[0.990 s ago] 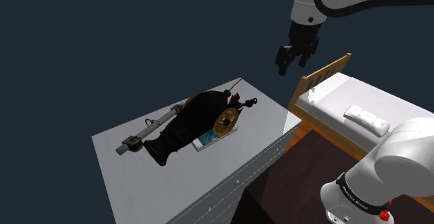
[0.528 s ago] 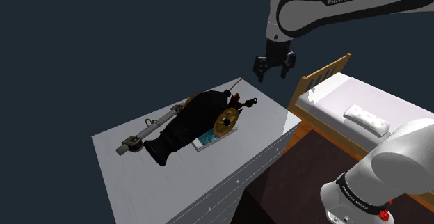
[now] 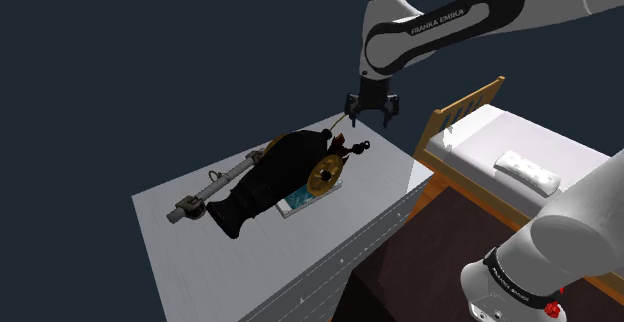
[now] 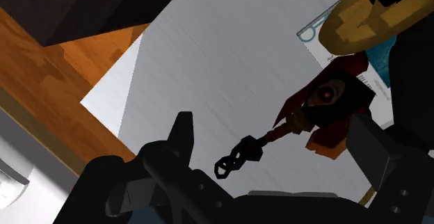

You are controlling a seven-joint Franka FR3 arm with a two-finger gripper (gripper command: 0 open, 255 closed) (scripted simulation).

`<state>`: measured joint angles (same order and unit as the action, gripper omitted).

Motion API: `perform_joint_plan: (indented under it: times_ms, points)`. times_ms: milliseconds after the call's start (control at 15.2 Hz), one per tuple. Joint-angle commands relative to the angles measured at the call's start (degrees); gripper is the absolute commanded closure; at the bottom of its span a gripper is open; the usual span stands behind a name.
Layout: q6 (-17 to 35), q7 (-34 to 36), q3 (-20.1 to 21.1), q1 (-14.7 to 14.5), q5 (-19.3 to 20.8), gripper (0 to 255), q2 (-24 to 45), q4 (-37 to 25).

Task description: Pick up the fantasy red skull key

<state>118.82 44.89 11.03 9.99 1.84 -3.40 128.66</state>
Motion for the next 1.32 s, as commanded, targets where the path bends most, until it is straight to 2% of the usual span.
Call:
perform_joint_plan:
  times_ms: [0,462,924,1254]
  points:
    - [2.3,4.1,-0.4,0.6,0.2,0,4.6,-1.9]
    - [8.2,16.1,-3.0,1.9,-0.3,0,19.1,-9.5]
    - [12.8,25.4,-6.3,3.1,-3.3,0,32.6,-18.0]
    - [15.2,25.8,-6.6,3.1,-3.5,0,35.7,-18.6]
